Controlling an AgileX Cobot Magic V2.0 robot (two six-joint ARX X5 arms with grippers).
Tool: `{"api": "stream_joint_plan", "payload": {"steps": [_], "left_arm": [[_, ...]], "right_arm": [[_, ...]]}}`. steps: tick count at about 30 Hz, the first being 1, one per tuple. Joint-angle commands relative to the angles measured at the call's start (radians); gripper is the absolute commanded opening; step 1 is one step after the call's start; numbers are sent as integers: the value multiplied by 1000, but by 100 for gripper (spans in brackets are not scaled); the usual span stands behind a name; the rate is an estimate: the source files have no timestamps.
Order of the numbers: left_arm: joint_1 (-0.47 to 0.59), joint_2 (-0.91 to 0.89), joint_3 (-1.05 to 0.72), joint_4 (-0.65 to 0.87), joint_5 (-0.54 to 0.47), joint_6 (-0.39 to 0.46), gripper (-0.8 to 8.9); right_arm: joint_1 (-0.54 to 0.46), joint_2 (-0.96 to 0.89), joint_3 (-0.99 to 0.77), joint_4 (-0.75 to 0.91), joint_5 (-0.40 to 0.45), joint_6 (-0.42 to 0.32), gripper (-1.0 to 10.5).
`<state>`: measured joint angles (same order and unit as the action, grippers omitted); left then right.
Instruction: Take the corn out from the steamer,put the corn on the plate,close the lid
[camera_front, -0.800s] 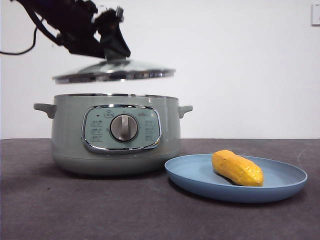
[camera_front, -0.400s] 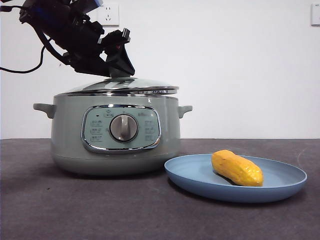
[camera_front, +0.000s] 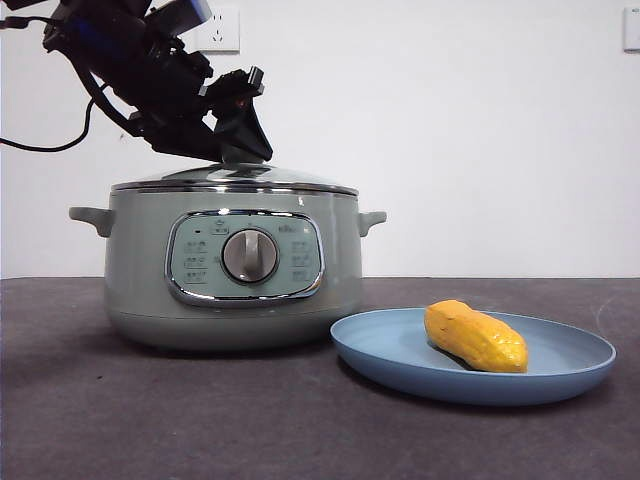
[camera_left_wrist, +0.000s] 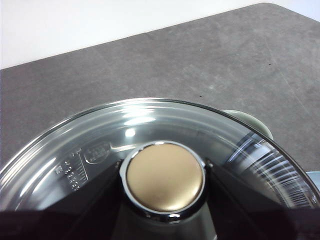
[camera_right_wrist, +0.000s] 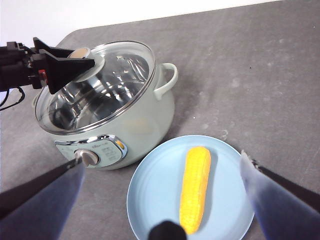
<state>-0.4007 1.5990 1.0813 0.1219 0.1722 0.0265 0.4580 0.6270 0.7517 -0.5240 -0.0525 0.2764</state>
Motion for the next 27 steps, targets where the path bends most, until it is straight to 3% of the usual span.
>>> {"api": "stream_joint_plan", "payload": {"steps": [1, 7, 9, 10, 12, 20, 27], "left_arm": [[-12, 27, 2, -23, -19, -23, -8], [-12, 27, 2, -61, -20, -24, 41], [-12, 27, 2, -62, -20, -24, 188], [-12, 27, 2, -62, -19, -24, 330], [-12, 27, 2, -59, -19, -24, 510], [-12, 5, 33, -97, -12, -26, 527], [-12, -70, 116, -248, -11, -26, 527]], "right_arm": [[1, -2, -8, 6, -1, -5, 601], [2, -2, -8, 6, -1, -10, 599], [1, -2, -8, 5, -1, -16, 599], [1, -2, -8, 4, -1, -16, 599], [1, -2, -8, -2, -1, -16, 599], [1, -2, -8, -12, -1, -24, 599], [1, -2, -8, -31, -2, -47, 599]]}}
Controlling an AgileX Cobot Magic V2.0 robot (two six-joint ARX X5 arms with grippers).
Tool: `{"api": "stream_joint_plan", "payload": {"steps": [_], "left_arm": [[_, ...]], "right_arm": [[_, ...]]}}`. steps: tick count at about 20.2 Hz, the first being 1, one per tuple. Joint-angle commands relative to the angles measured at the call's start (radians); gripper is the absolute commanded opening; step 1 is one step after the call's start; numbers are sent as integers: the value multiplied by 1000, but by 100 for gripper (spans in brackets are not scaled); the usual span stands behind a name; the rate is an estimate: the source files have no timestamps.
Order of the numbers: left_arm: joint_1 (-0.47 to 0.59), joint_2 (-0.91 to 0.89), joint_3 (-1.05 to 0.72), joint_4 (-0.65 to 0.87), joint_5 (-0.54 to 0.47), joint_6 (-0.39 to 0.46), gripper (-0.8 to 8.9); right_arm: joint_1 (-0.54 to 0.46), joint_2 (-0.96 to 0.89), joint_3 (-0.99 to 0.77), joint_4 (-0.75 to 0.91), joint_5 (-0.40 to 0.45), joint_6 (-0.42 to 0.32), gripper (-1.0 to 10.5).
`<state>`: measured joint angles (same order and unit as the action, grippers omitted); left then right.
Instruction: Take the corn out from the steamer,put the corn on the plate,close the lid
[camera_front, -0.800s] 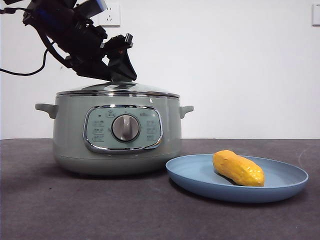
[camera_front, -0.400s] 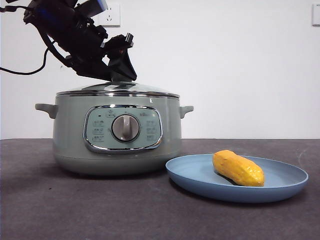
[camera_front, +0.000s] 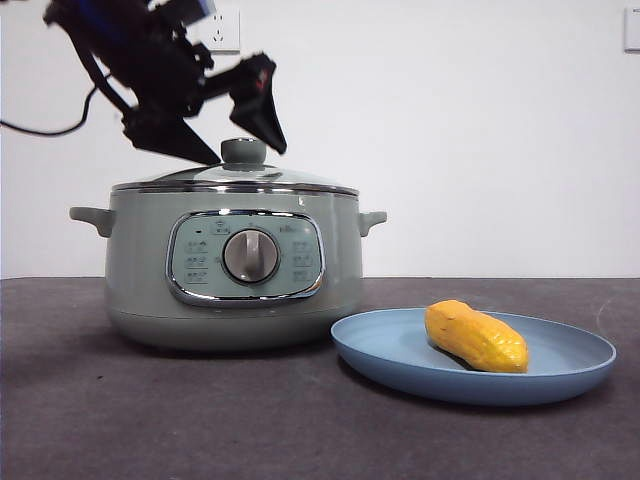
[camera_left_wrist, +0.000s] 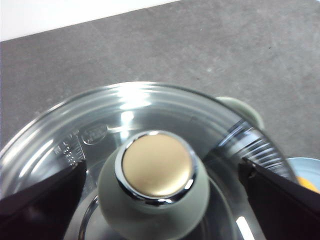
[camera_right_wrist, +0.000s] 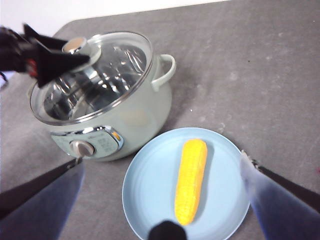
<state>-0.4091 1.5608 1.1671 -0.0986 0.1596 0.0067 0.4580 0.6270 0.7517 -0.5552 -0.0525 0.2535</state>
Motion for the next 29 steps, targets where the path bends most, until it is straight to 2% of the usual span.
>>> {"api": "stream_joint_plan", "payload": {"steps": [1, 5, 8, 12, 17, 23, 27, 29], "left_arm": [[-3, -52, 46, -63, 1, -5, 527], [-3, -124, 98, -196, 7, -5, 527], [-3, -189, 150, -360, 30, -5, 527], [-3, -280, 225, -606, 112, -6, 526], [-4, -378, 297, -855, 164, -6, 525], [-3, -473, 321, -1052, 163, -5, 495], [-3, -504, 321, -1141, 163, -3, 491], [-3, -508, 321, -1176, 163, -2, 421]], "right_arm": [[1, -2, -8, -2, -2, -32, 599], [1, -2, -8, -5, -5, -51, 599], [1, -2, -8, -7, -44, -75, 599], [1, 1, -8, -16, -128, -119, 598], [1, 1, -8, -54, -213, -125, 598], [2, 1, -8, -140, -265, -144, 596], [2, 1, -8, -188, -264, -159, 593], [2, 1, -8, -203, -264, -158, 546]]}}
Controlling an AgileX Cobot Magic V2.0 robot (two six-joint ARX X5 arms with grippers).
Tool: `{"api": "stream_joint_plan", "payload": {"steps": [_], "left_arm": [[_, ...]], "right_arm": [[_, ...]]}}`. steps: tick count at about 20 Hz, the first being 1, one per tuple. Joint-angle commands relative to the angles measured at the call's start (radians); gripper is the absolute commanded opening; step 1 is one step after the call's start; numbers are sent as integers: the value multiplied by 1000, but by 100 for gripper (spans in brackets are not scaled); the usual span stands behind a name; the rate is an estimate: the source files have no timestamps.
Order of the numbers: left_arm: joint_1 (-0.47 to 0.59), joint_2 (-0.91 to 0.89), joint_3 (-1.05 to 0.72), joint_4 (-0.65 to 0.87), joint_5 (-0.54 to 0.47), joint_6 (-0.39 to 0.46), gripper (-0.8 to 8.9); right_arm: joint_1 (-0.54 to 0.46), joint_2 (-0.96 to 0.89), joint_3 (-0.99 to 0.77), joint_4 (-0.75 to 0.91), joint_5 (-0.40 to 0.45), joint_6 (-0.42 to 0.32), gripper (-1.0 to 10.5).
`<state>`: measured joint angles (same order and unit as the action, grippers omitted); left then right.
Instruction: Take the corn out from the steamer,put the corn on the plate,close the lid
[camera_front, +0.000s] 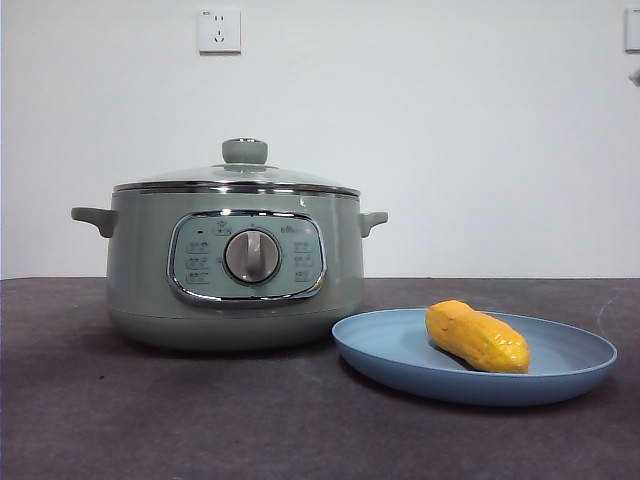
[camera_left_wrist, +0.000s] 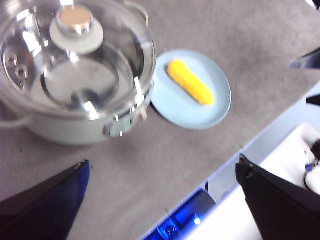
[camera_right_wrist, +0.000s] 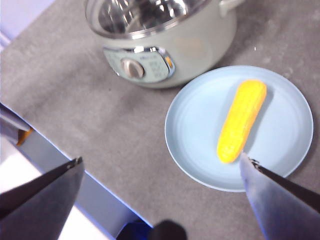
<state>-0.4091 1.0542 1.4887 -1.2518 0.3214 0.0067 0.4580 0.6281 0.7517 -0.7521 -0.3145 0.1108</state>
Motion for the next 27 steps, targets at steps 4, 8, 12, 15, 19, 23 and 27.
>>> {"api": "stream_joint_plan", "payload": {"steps": [4, 8, 12, 15, 19, 23, 27], "left_arm": [[-3, -2, 0, -71, 1, 22, 146], [-3, -2, 0, -79, 0, 25, -8], [-3, -2, 0, -74, -3, 34, -8], [-3, -2, 0, -71, -3, 33, -3], [-3, -1, 0, -63, -5, 32, -3], [-3, -1, 0, -60, -5, 32, -3], [-3, -1, 0, -58, -5, 32, -3]], "right_arm": [[2, 0, -8, -27, -2, -15, 185], [2, 0, -8, -39, -2, -15, -11], [2, 0, -8, -41, 1, -15, -11], [1, 0, -8, -41, 2, -14, -9], [1, 0, -8, -41, 2, -15, 2], [1, 0, -8, -41, 3, -15, 2], [1, 0, -8, -41, 2, -15, 2]]}}
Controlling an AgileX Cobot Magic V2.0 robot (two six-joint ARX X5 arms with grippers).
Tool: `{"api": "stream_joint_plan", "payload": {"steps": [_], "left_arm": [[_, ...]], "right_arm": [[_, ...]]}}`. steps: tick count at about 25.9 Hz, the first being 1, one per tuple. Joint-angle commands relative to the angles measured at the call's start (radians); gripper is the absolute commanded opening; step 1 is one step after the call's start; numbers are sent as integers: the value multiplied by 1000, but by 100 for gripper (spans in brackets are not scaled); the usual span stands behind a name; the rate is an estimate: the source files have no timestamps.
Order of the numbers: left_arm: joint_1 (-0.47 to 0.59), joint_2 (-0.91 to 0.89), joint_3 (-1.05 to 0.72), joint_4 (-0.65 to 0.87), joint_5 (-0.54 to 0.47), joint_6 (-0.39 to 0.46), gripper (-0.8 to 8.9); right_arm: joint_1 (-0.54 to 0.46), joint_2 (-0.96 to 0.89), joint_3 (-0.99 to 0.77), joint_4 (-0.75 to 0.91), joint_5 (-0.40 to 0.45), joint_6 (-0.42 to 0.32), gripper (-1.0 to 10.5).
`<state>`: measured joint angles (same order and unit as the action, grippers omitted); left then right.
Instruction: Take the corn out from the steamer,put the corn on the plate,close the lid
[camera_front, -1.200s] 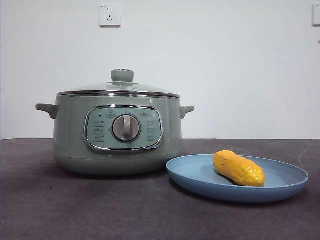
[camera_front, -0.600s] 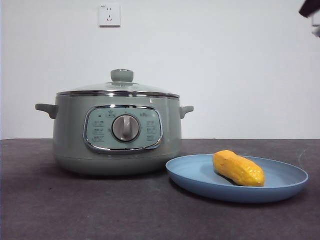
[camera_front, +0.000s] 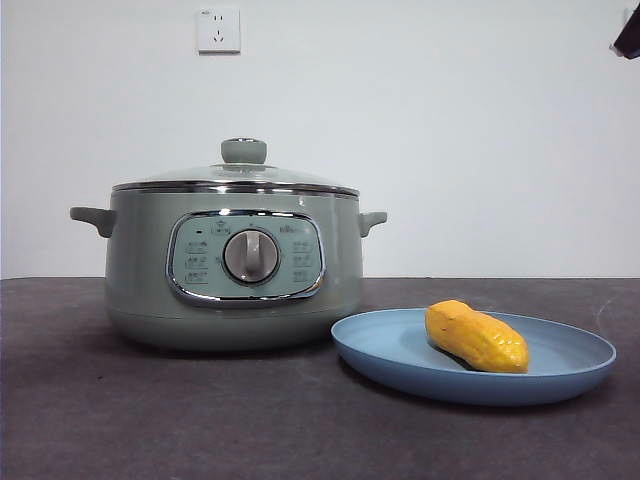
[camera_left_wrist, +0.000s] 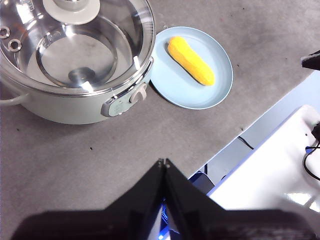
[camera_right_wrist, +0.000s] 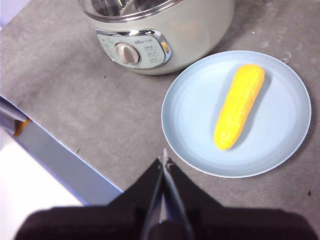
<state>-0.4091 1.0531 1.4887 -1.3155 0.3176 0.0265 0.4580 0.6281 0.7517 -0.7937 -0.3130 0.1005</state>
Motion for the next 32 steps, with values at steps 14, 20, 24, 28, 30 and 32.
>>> {"api": "stream_joint_plan", "payload": {"steps": [14, 20, 24, 28, 30, 32], "left_arm": [[3, -3, -1, 98, -20, 93, -3], [140, -116, -95, 557, 23, 297, -3], [269, -255, -295, 849, 106, 283, -3], [378, -417, -556, 1055, 63, 284, -3], [411, -495, -673, 1107, 19, 284, -3], [434, -579, -789, 1137, -15, 283, -3]], "right_arm": [[1, 0, -8, 0, 1, -5, 1], [1, 0, -8, 0, 1, -5, 2], [1, 0, -8, 0, 2, -5, 2], [1, 0, -8, 0, 1, -5, 2], [1, 0, -8, 0, 2, -5, 2], [1, 0, -8, 0, 2, -5, 2]]}}
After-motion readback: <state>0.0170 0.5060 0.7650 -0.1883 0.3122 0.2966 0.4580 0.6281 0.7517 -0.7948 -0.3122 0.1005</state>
